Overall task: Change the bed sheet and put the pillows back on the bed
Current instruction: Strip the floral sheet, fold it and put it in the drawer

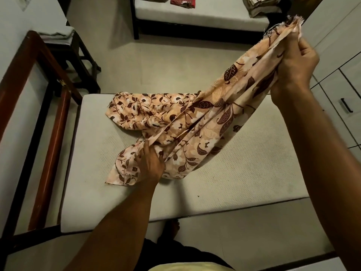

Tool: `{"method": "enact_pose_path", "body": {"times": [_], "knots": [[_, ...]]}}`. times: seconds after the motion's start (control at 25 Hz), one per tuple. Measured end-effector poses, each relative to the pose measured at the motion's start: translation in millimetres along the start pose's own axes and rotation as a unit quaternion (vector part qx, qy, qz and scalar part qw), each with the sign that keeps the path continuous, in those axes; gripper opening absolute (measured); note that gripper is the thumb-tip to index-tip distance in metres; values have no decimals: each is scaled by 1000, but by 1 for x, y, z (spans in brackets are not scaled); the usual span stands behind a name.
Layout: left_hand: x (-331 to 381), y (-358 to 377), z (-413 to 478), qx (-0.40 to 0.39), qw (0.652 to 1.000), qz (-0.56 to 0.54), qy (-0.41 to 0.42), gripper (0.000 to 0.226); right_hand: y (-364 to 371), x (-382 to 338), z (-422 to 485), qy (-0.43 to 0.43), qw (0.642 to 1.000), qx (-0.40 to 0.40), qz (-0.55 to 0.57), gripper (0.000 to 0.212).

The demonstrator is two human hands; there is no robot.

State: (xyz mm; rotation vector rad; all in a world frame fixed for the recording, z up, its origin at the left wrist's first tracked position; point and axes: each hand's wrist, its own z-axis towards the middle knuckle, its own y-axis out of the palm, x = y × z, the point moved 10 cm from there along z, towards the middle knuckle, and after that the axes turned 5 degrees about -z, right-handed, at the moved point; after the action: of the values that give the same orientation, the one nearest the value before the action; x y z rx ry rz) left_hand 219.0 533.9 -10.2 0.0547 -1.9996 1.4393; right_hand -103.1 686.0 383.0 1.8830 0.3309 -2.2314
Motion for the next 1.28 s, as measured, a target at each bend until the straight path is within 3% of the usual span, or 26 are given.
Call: {"method": "enact_pose_path", "body": {"times": [0.08, 0.16, 0.24, 0.32, 0.52, 0.72, 0.84, 1.04, 1.16, 1.28], "knots": [[-8, 5, 5, 1, 1000, 0, -21, 66, 1, 3, 1, -3, 1000, -8, 3, 26], [0, 18, 0, -33, 999, 14, 12, 55, 1, 7, 1, -3, 1000, -14, 4, 26], [5, 31, -9, -47, 998, -32, 23, 46, 2, 13, 1, 2, 1000, -17, 2, 26], [3, 43, -14, -61, 996, -70, 7, 54, 3, 20, 0, 8, 1000, -15, -2, 27], [2, 66, -9, -92, 995, -27, 22, 52, 3, 31, 0, 15, 1000, -11, -7, 28], [-7, 69, -14, -64, 997, 0, 34, 19, -4, 43, 4, 19, 1000, -2, -9, 28], [-24, 55, -15, -45, 998, 1, 46, 17, -13, 53, 7, 32, 999, 7, -3, 29], [-37, -1, -26, -42, 987, -140, 60, 7, -40, 64, 17, 31, 998, 49, -40, 27], [-60, -57, -31, 6, 978, -210, 7, 7, -69, 87, 29, 75, 992, 100, -36, 24], [-65, -112, -37, 64, 971, -229, 24, 9, -83, 114, 39, 112, 986, 119, -15, 27]]}}
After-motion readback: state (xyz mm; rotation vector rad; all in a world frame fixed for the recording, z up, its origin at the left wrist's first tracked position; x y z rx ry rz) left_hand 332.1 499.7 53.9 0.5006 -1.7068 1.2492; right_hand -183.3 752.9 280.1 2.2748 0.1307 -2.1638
